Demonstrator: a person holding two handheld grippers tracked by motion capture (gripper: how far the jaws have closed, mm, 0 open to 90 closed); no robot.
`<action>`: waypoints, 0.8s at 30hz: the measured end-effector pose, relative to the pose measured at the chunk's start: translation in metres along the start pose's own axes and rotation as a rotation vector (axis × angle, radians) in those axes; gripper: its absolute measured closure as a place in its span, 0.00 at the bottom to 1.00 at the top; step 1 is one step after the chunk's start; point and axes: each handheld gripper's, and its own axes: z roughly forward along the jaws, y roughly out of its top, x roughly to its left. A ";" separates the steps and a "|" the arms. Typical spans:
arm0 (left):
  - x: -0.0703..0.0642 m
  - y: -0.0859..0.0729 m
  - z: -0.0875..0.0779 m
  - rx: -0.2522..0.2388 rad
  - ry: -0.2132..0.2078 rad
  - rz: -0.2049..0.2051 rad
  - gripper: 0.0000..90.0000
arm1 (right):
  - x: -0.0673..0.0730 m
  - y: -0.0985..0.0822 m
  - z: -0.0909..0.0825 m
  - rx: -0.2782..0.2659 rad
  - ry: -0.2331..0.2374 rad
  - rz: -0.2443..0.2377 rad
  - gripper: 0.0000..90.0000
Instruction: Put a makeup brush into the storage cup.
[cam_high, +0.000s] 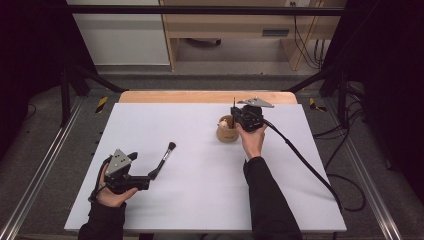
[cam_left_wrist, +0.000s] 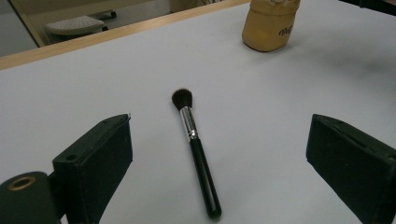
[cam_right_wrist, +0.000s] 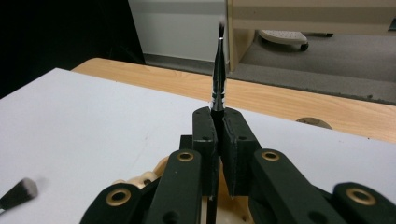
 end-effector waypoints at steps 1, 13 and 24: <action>0.000 0.000 0.000 0.000 0.000 0.000 0.07 | 0.000 -0.001 0.000 0.004 -0.001 0.002 0.95; 0.001 0.000 0.000 0.001 0.003 0.000 0.07 | -0.003 -0.005 0.001 0.043 0.003 0.006 0.94; 0.001 0.000 0.000 0.003 0.003 0.000 0.07 | -0.007 -0.005 -0.009 0.055 0.015 0.013 0.87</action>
